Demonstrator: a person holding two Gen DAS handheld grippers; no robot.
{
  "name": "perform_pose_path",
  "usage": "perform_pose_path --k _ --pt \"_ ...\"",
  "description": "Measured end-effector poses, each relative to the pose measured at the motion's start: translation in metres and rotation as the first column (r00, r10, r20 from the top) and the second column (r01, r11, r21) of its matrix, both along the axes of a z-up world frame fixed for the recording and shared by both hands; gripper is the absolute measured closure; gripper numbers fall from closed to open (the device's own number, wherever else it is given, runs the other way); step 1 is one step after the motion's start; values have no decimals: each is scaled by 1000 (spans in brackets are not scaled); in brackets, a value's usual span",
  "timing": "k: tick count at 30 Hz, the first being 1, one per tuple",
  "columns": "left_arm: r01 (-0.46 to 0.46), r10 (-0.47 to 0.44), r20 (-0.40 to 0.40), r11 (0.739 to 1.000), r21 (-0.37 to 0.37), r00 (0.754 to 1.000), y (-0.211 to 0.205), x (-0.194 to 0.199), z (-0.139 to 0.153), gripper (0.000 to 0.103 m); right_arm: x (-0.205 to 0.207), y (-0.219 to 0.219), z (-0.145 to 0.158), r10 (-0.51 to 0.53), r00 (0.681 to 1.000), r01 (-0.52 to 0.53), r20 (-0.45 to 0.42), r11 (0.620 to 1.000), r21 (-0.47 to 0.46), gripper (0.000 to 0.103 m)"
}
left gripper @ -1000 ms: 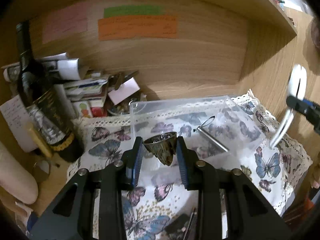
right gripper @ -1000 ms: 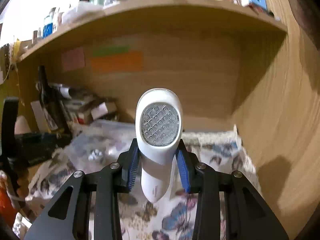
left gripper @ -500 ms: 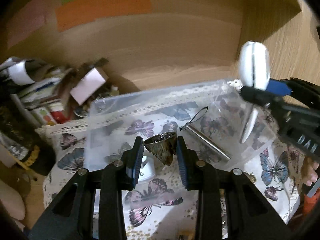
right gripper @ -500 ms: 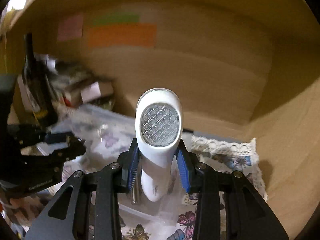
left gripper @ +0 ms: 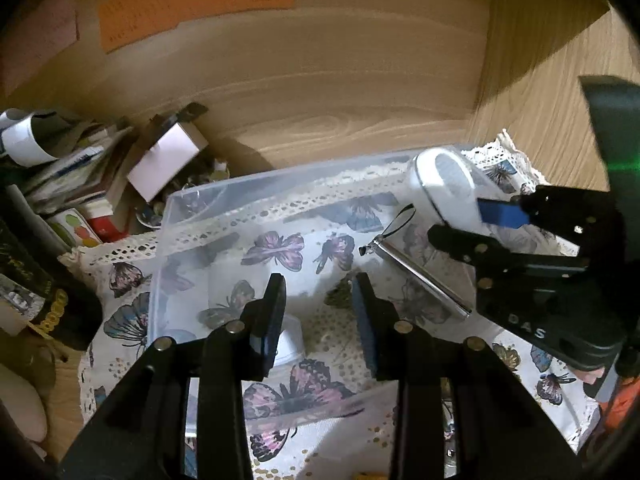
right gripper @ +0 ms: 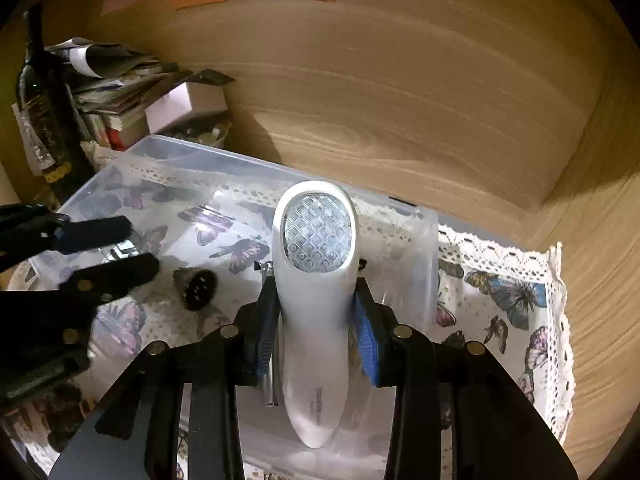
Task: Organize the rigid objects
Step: 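Lower the white device into the clear box with the right tool while the left tool releases the cone inside, then grasp the keys with the right tool while the left tool grasps a small black cylinder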
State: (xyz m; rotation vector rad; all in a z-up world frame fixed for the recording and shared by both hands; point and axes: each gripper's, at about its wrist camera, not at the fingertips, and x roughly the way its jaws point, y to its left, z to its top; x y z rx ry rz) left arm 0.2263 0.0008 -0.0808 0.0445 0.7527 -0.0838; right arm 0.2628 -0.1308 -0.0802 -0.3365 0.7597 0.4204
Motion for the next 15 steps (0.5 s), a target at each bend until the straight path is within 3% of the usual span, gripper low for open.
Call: perform_pose_path --k 9,15 --pt "-25 27 74 999 -29 997 6 -28 27 52 -28 -12 34 -5 998 0 56 996 88 69" --pt "-57 62 146 998 -40 987 17 -61 48 27 -70 -25 63 6 991 -28 136 986 165 48"
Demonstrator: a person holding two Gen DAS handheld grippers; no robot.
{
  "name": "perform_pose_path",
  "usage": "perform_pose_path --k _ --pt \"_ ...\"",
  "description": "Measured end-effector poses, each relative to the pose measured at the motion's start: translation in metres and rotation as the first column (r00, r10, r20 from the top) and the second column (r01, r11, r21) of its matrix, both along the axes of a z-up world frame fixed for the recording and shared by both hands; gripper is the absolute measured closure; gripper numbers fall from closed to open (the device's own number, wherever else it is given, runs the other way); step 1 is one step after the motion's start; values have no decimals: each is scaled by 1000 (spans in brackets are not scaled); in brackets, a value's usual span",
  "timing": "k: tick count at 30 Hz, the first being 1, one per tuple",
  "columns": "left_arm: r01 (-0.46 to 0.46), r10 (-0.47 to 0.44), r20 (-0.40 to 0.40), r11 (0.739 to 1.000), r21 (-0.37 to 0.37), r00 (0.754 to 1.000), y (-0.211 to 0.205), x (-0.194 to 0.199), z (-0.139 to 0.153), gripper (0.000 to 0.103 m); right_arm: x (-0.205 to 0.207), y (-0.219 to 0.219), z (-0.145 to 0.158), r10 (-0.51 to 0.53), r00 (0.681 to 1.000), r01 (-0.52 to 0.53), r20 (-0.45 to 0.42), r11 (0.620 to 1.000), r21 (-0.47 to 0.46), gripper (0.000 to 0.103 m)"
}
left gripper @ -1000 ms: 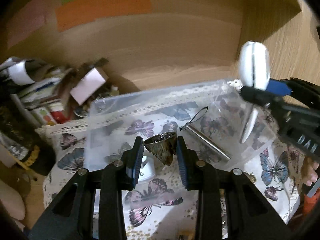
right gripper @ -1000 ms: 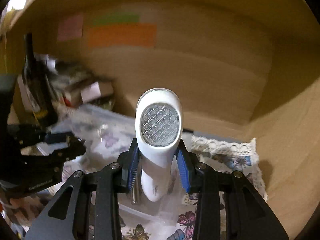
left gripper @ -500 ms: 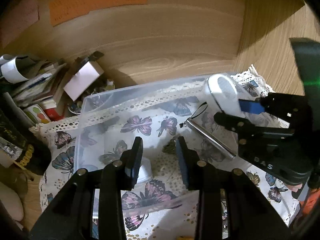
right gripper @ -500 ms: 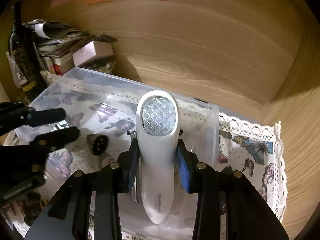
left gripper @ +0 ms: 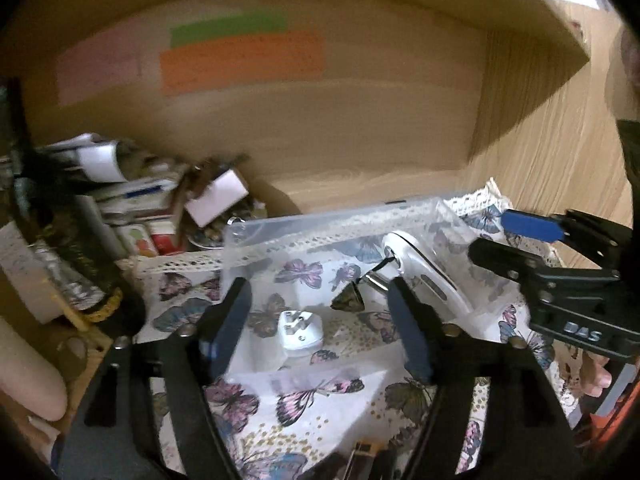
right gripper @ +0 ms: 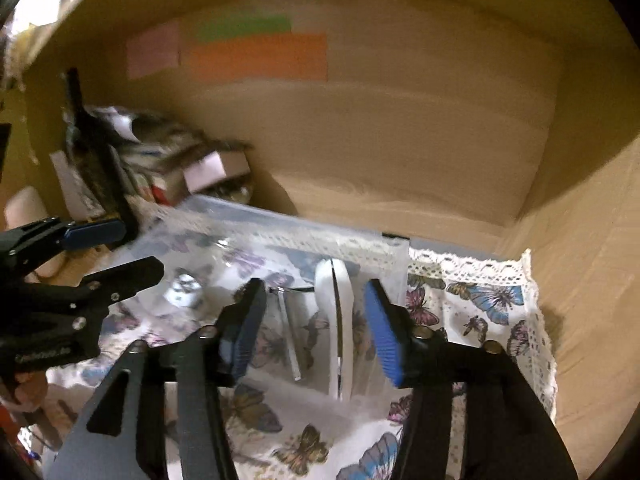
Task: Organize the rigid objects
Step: 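Grasp the keys with the right tool while the left tool grasps a small black cylinder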
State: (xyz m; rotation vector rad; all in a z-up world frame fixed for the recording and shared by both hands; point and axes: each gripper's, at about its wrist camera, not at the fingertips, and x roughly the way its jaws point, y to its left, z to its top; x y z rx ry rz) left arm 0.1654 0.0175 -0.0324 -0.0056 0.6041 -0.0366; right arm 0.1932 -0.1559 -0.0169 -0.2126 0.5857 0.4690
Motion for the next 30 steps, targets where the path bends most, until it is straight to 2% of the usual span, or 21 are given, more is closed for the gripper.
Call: perform_pose_path --k 4,7,11,17,21,22,27,30 --pt "-26 26 30 1000 1 999 8 -26 7 14 -25 -5 6 13 999 -14 33 1000 27 35" --pt "-43 43 36 999 17 998 12 -43 3 7 -42 -7 2 21 999 -22 42 999 26 34" --pt "-51 50 12 997 50 999 17 -58 -12 7 -56 -9 -14 39 999 -39 -1 999 29 33" --pt "-57 64 -87 996 71 994 33 -68 -50 8 -64 -9 -50 44 994 -43 -102 999 11 33" --pt "-30 41 -181 998 61 983 38 -69 -74 29 -66 -7 -76 50 981 -53 -185 999 -12 32" --pt "-19 30 -203 998 54 979 38 -69 -80 31 -66 -6 -81 51 979 -57 -200 998 -23 32" --pt "34 -19 -269 998 49 963 31 -70 -100 40 -66 5 -98 86 962 -104 -260 993 -56 32" --pt "71 -55 -297 996 46 953 23 -67 -106 40 -63 15 -103 105 953 -130 -283 989 -72 31"
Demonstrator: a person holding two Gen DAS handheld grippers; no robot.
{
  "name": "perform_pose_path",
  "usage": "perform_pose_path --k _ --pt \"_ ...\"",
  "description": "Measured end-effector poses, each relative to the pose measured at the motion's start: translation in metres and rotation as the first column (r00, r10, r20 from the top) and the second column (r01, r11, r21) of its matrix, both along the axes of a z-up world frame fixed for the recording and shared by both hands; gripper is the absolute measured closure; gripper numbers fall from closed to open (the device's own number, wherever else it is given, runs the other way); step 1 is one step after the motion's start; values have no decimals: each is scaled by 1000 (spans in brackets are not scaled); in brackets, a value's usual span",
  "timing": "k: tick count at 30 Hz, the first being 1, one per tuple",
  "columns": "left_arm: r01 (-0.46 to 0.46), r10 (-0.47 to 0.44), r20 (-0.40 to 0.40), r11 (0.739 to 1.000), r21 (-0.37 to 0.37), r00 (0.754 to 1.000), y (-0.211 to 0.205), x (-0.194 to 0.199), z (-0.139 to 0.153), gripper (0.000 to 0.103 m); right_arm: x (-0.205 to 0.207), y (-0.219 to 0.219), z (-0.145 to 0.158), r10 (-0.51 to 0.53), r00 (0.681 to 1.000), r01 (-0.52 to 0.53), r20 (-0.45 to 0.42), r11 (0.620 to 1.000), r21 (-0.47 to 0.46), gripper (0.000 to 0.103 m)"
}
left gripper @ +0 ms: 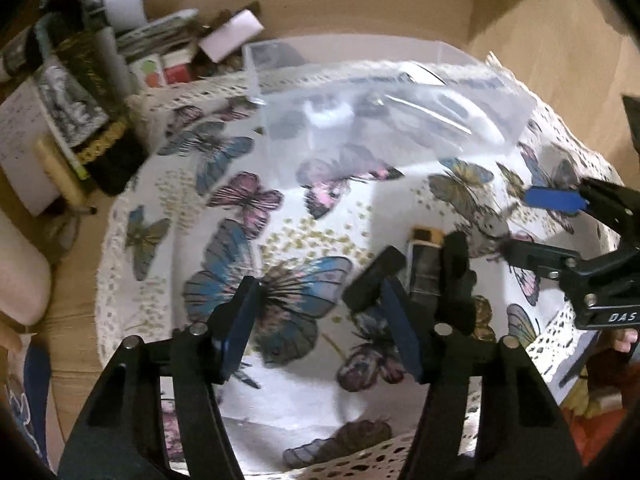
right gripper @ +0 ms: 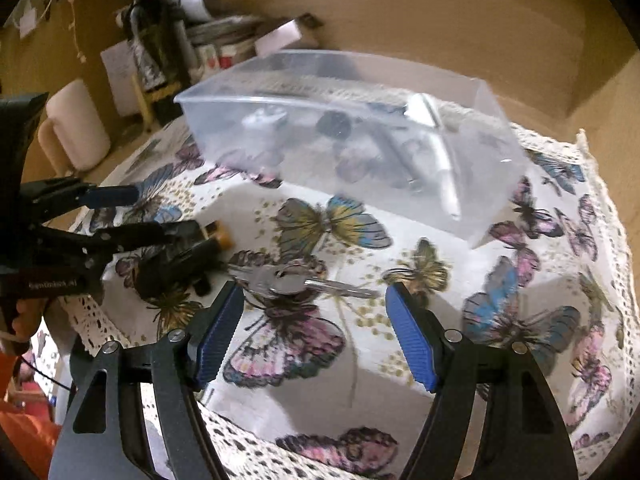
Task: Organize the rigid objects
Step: 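Grasp the keys with the right tool while the left tool grasps a small black cylinder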
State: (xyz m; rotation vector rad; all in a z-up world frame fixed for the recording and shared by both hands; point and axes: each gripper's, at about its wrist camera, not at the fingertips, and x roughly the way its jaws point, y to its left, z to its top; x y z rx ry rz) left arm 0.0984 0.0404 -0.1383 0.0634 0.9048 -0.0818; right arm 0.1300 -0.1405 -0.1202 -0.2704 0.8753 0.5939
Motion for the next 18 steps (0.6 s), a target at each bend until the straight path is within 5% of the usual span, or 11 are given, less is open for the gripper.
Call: perform_pose_path --k 3,8,11,13,15,18 --pt "24 -24 -13 1000 -1 1000 -8 5 -2 40 4 11 -6 13 1000 -13 -13 1000 -24 22" --pt "48 -49 -32 999 -9 998 -15 16 -4 40 7 21 -12 23 1000 -23 -10 998 -66 22" --pt "64 -65 -26 998 -18 998 -16 19 -4 51 9 22 -11 33 999 -33 -9 997 -63 34" --pt "72 -73 -17 997 -19 997 -17 18 -3 73 9 21 -10 29 1000 -29 1 998 -61 54" --pt "75 -75 -14 997 -24 997 -16 17 -2 84 10 19 -9 25 1000 -25 2 998 -53 74" --pt "63 -63 -14 997 -48 998 -10 16 -2 84 14 15 -8 15 1000 -15 -3 999 -38 91"
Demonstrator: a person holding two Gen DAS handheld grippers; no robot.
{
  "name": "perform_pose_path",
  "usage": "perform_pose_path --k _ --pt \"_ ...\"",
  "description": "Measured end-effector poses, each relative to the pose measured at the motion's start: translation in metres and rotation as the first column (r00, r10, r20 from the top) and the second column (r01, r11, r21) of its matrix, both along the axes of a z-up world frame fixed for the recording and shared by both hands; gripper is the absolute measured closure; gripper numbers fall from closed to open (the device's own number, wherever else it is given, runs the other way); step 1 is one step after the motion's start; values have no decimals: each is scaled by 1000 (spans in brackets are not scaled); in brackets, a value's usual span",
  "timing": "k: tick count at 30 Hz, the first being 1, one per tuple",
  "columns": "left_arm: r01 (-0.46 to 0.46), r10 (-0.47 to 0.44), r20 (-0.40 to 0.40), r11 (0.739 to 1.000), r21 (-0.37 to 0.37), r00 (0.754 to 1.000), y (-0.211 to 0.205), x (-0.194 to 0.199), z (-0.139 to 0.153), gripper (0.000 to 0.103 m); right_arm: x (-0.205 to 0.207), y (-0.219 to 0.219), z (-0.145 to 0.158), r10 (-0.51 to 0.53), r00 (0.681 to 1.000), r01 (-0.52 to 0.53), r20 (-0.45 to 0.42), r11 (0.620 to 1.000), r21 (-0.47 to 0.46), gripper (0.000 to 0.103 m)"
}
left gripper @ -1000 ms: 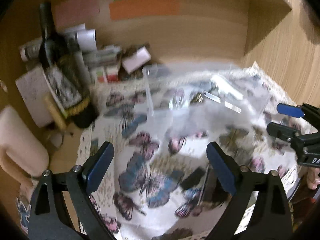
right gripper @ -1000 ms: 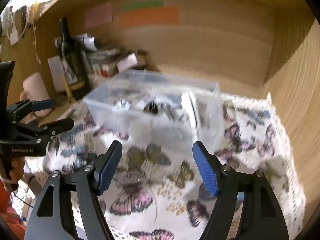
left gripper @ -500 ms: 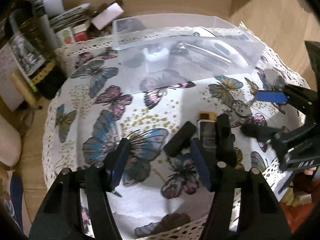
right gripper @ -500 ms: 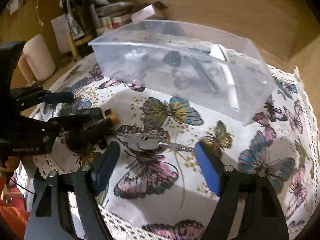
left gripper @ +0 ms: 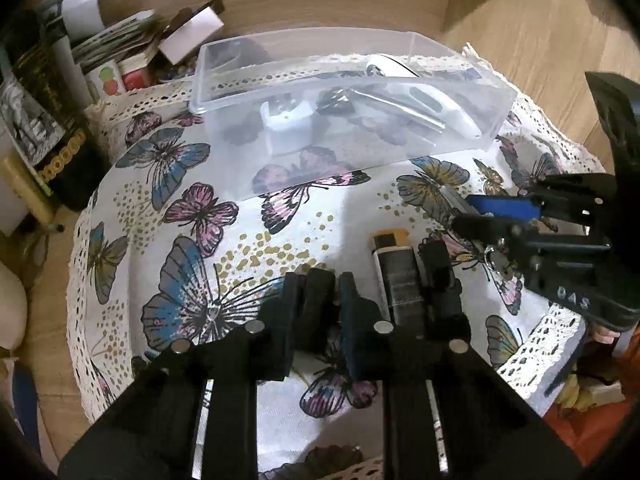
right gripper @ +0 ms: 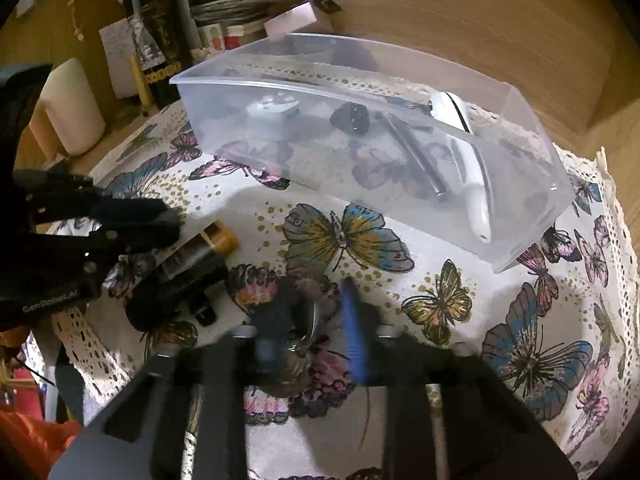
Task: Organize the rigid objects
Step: 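Grasp the keys with the right tool while the left tool grasps a small black cylinder, then drop the keys into the clear box with the right tool while the left tool releases the cylinder there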
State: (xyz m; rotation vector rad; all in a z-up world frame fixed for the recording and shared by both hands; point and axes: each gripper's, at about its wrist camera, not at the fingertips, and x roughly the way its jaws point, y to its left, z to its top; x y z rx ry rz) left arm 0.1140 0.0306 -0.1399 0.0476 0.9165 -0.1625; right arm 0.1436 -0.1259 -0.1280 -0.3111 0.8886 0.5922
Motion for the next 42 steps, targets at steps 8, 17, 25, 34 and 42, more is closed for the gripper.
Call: perform_pose_path --k 8,17,25,34,42 --pt "-73 75 70 997 -41 995 19 -8 14 84 -5 -10 5 -30 999 30 21 999 19 97" --pt "-101 112 193 993 -66 975 24 -15 49 84 -8 -37 38 -94 991 85 96 991 99 98" --pt "-99 124 292 990 -99 948 23 -7 77 84 -7 -45 72 -142 973 113 183 980 162 98" --pt "-91 130 353 988 -127 926 20 12 104 84 5 -49 119 -182 931 113 316 968 224 99" --pt "-75 111 351 991 -114 930 8 46 110 84 32 -41 128 -171 933 89 317 962 257 99"
